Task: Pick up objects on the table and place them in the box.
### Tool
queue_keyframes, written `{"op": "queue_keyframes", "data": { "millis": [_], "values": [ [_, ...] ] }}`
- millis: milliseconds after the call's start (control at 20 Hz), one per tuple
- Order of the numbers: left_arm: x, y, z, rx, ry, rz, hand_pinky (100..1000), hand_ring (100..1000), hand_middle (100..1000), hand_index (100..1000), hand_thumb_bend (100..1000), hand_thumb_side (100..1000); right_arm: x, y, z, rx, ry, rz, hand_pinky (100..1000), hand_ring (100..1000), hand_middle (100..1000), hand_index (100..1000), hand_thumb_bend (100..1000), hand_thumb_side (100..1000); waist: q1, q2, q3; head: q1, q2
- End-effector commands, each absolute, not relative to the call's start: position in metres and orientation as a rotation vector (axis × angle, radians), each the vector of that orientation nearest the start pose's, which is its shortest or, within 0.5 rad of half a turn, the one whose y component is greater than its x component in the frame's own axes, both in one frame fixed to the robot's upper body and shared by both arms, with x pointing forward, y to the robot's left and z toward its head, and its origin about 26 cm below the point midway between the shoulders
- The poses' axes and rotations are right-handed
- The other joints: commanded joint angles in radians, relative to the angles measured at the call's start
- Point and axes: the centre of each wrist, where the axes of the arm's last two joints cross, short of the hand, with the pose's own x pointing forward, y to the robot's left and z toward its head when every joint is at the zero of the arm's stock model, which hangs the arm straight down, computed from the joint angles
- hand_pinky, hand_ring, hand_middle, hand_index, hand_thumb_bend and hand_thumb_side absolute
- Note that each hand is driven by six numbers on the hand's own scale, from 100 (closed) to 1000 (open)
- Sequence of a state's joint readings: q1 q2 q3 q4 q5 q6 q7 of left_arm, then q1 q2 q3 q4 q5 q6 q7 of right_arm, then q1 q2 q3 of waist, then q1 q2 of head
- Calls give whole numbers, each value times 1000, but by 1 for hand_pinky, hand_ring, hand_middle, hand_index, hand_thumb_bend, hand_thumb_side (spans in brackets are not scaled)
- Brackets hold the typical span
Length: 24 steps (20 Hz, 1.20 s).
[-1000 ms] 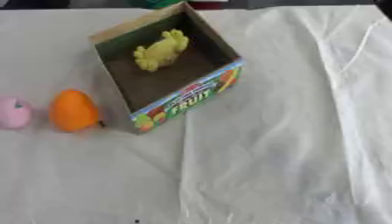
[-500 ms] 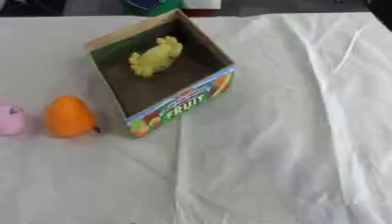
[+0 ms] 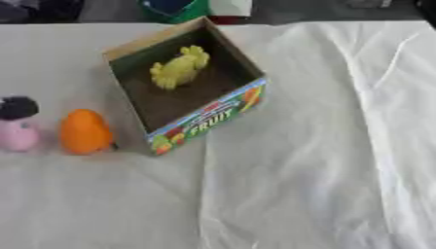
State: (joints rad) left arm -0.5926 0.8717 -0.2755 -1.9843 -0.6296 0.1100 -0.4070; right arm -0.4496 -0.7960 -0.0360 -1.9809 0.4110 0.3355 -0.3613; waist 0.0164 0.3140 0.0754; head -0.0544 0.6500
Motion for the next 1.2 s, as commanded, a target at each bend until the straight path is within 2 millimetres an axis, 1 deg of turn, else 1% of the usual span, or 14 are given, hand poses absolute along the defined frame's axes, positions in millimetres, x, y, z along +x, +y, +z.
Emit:
{"op": "queue_keyframes", "data": {
  "millis": [50, 100, 400, 550, 700, 800, 950, 1050, 1200],
  "values": [
    [300, 250, 297, 1070, -1607, -1741, 801, 883, 841, 951, 988, 1000, 292, -312, 311, -1387, -2183, 375, 692, 731, 666, 796, 100, 687, 0, -23, -1, 3, -10],
    [300, 249, 296, 1053, -1576, -1762, 803, 885, 844, 957, 1000, 1000, 292, -312, 311, -1386, -2183, 375, 692, 730, 666, 795, 100, 688, 0, -23, -2, 3, -10],
    [300, 238, 289, 994, -1435, -1870, 807, 891, 864, 974, 1000, 1000, 292, -311, 310, -1371, -2181, 374, 691, 725, 660, 792, 100, 691, 1, -23, -4, 13, -14],
    [301, 235, 285, 965, -1383, -1891, 805, 891, 868, 976, 1000, 1000, 292, -310, 309, -1366, -2181, 374, 692, 725, 659, 791, 100, 692, 0, -21, -3, 15, -17],
    [301, 233, 283, 972, -1333, -1894, 813, 894, 872, 977, 997, 1000, 293, -310, 309, -1363, -2181, 374, 692, 723, 658, 790, 100, 693, -1, -19, -5, 17, -19],
    [300, 231, 281, 1005, -1300, -1897, 821, 898, 874, 978, 977, 1000, 293, -310, 308, -1358, -2180, 375, 692, 723, 656, 789, 100, 694, -1, -17, -7, 19, -22],
    [301, 229, 279, 1063, -1271, -1890, 822, 897, 874, 979, 907, 1000, 293, -309, 307, -1351, -2177, 377, 692, 722, 654, 787, 100, 695, -2, -14, -11, 21, -23],
    [301, 228, 279, 1094, -1266, -1870, 820, 897, 874, 979, 828, 1000, 293, -309, 307, -1349, -2174, 379, 692, 721, 653, 787, 100, 696, -3, -11, -13, 21, -23],
    [301, 229, 279, 1137, -1265, -1818, 823, 900, 877, 978, 794, 1000, 293, -309, 306, -1348, -2169, 379, 693, 721, 652, 785, 100, 696, -3, -8, -15, 22, -24]
  ]
}}
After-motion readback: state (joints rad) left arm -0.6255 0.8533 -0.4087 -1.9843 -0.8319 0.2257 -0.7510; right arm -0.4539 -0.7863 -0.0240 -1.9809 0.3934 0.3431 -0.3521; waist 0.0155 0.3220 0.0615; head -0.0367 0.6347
